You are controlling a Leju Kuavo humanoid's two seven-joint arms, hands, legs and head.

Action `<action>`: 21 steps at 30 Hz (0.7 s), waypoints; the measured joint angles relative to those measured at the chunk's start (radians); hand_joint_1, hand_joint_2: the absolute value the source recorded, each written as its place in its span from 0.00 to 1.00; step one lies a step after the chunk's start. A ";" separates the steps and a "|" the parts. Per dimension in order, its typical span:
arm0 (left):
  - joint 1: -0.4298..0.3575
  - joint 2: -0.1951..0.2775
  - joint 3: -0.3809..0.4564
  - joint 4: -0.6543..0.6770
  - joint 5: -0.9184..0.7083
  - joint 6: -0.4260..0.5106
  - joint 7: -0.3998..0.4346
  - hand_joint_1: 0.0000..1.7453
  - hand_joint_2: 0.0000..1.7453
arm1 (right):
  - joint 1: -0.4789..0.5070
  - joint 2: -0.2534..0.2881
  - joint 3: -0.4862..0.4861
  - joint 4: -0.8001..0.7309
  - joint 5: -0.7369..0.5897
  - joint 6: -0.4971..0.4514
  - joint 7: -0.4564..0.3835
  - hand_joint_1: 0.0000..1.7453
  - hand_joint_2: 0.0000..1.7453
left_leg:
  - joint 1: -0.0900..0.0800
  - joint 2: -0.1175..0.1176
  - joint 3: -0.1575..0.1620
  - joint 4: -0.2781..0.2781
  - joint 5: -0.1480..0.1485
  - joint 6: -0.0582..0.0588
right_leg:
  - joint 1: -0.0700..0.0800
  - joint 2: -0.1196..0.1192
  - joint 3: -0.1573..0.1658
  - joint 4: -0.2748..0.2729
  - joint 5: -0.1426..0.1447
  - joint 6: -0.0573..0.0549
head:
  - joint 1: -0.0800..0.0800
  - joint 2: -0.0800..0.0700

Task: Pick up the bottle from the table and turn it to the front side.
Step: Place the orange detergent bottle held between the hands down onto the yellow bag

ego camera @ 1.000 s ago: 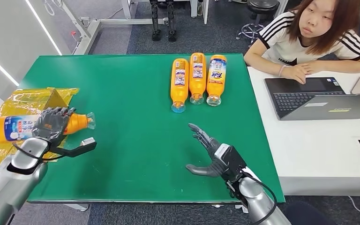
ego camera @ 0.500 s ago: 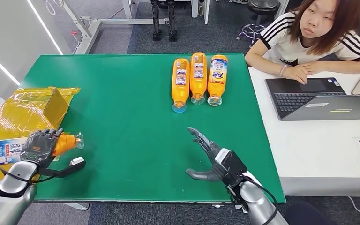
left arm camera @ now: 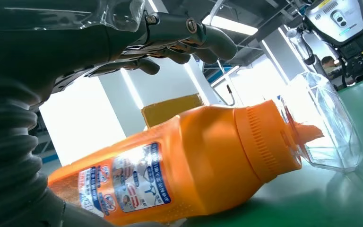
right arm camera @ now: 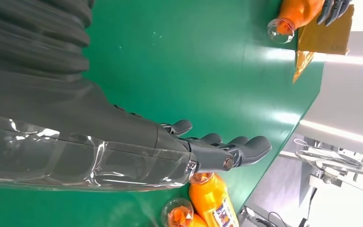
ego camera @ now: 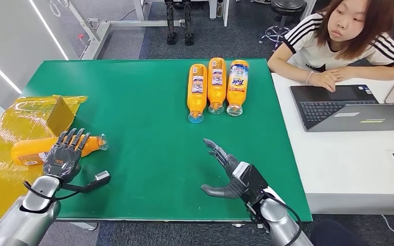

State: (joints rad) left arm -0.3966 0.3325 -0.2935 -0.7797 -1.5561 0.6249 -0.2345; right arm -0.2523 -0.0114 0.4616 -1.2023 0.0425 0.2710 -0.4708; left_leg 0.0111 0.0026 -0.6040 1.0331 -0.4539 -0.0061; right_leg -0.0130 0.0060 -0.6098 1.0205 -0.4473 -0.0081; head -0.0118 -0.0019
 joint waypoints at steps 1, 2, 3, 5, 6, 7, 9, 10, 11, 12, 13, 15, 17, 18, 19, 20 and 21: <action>-0.002 -0.002 0.000 0.007 0.006 -0.001 -0.003 0.00 1.00 | 0.001 0.000 0.000 -0.002 -0.003 0.000 0.002 0.00 1.00 | 0.000 0.000 0.000 0.000 0.000 0.000 | 0.000 0.000 0.000 0.000 0.000 0.000 | 0.000 0.000; -0.005 -0.003 0.000 0.015 0.012 -0.001 -0.006 0.00 1.00 | 0.002 0.000 0.000 -0.003 -0.006 0.000 0.004 0.00 1.00 | 0.000 0.000 0.000 0.000 0.000 0.000 | 0.000 0.000 0.000 0.000 0.000 0.000 | 0.000 0.000; -0.008 -0.004 0.000 0.023 0.017 -0.002 -0.009 0.00 1.00 | 0.003 0.000 0.000 -0.004 -0.011 0.001 0.006 0.00 1.00 | 0.000 0.000 0.000 0.000 0.000 0.000 | 0.000 0.000 0.000 0.000 0.000 0.000 | 0.000 0.000; -0.011 -0.004 0.000 0.037 0.025 -0.001 -0.013 0.00 1.00 | 0.005 0.000 -0.002 -0.003 -0.020 0.004 0.006 0.00 1.00 | 0.000 0.000 0.000 0.000 0.000 0.000 | 0.000 0.000 0.000 0.000 0.000 0.000 | 0.000 0.000; -0.012 -0.005 0.000 0.043 0.029 -0.001 -0.015 0.00 1.00 | 0.007 0.000 -0.003 -0.003 -0.025 0.007 0.005 0.00 1.00 | 0.000 0.000 0.000 0.000 0.000 0.000 | 0.000 0.000 0.000 0.000 0.000 0.000 | 0.000 0.000; -0.012 -0.005 0.000 0.049 0.035 0.001 -0.017 0.00 1.00 | 0.008 0.000 -0.004 -0.002 -0.029 0.010 0.004 0.00 1.00 | 0.000 0.000 0.000 0.000 0.000 0.000 | 0.000 0.000 0.000 0.000 0.000 0.000 | 0.000 0.000; -0.012 -0.009 0.003 0.058 0.062 0.014 -0.029 0.00 1.00 | 0.011 0.000 -0.007 0.000 -0.033 0.015 0.002 0.00 1.00 | 0.000 0.000 0.000 0.000 0.000 0.000 | 0.000 0.000 0.000 0.000 0.000 0.000 | 0.000 0.000; -0.010 -0.013 0.007 0.060 0.092 0.026 -0.047 0.00 1.00 | 0.013 0.000 -0.008 0.002 -0.034 0.016 0.002 0.00 1.00 | 0.000 0.000 0.000 0.000 0.000 0.000 | 0.000 0.000 0.000 0.000 0.000 0.000 | 0.000 0.000; -0.007 -0.020 0.015 0.059 0.148 0.036 -0.078 0.00 1.00 | 0.015 0.000 -0.009 0.003 -0.035 0.016 0.002 0.00 1.00 | 0.000 0.000 0.000 0.000 0.000 0.000 | 0.000 0.000 0.000 0.000 0.000 0.000 | 0.000 0.000; 0.001 -0.032 0.025 0.051 0.228 0.041 -0.123 0.00 1.00 | 0.017 0.000 -0.010 0.005 -0.035 0.015 0.002 0.00 1.00 | 0.000 0.000 0.000 0.000 0.000 0.000 | 0.000 0.000 0.000 0.000 0.000 0.000 | 0.000 0.000; 0.012 -0.048 0.039 0.032 0.333 0.036 -0.175 0.00 1.00 | 0.020 0.000 -0.010 0.005 -0.035 0.014 0.002 0.00 1.00 | 0.000 0.000 0.000 0.000 0.000 0.000 | 0.000 0.000 0.000 0.000 0.000 0.000 | 0.000 0.000; 0.048 -0.087 0.066 -0.045 0.569 0.005 -0.270 0.00 1.00 | 0.026 0.000 -0.010 0.006 -0.039 0.012 0.002 0.00 1.00 | -0.001 0.000 0.000 0.000 0.000 0.000 | 0.000 0.000 0.000 -0.001 0.000 0.000 | 0.000 0.000; 0.091 -0.127 0.079 -0.152 0.746 -0.018 -0.321 0.00 1.00 | 0.029 0.000 -0.010 0.009 -0.049 0.011 0.002 0.00 1.00 | -0.001 0.000 -0.001 0.000 0.000 0.001 | 0.000 0.000 0.000 -0.001 0.000 0.000 | 0.000 0.000; 0.113 -0.145 0.080 -0.211 0.808 -0.017 -0.337 0.00 1.00 | 0.030 0.000 -0.010 0.012 -0.055 0.011 0.000 0.00 1.00 | -0.001 0.000 -0.001 0.000 -0.001 0.001 | 0.000 0.000 0.000 -0.001 0.000 0.000 | 0.000 0.000; 0.134 -0.161 0.080 -0.271 0.860 -0.009 -0.353 0.00 1.00 | 0.029 0.000 -0.010 0.016 -0.062 0.010 -0.004 0.00 1.00 | -0.001 0.000 -0.001 0.000 -0.001 0.001 | 0.000 0.000 0.000 -0.001 0.000 0.000 | 0.000 0.000; 0.154 -0.177 0.078 -0.334 0.909 0.004 -0.368 0.00 1.00 | 0.028 0.000 -0.010 0.022 -0.071 0.010 -0.010 0.00 1.00 | -0.001 0.000 -0.001 0.001 -0.001 0.001 | 0.000 0.000 0.000 -0.001 0.000 0.000 | 0.000 0.000; 0.171 -0.192 0.075 -0.399 0.953 0.019 -0.381 0.00 1.00 | 0.024 0.000 -0.010 0.029 -0.081 0.009 -0.016 0.00 1.00 | -0.001 0.000 -0.001 0.001 -0.001 0.001 | 0.000 0.000 0.000 -0.001 0.000 0.000 | 0.000 0.000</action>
State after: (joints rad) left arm -0.2259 0.1402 -0.2183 -1.1784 -0.6027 0.6438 -0.6157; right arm -0.2280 -0.0113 0.4517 -1.1732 -0.0382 0.2799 -0.4869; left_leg 0.0104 0.0022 -0.6051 1.0337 -0.4547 -0.0049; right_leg -0.0134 0.0056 -0.6095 1.0190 -0.4472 -0.0076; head -0.0119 -0.0019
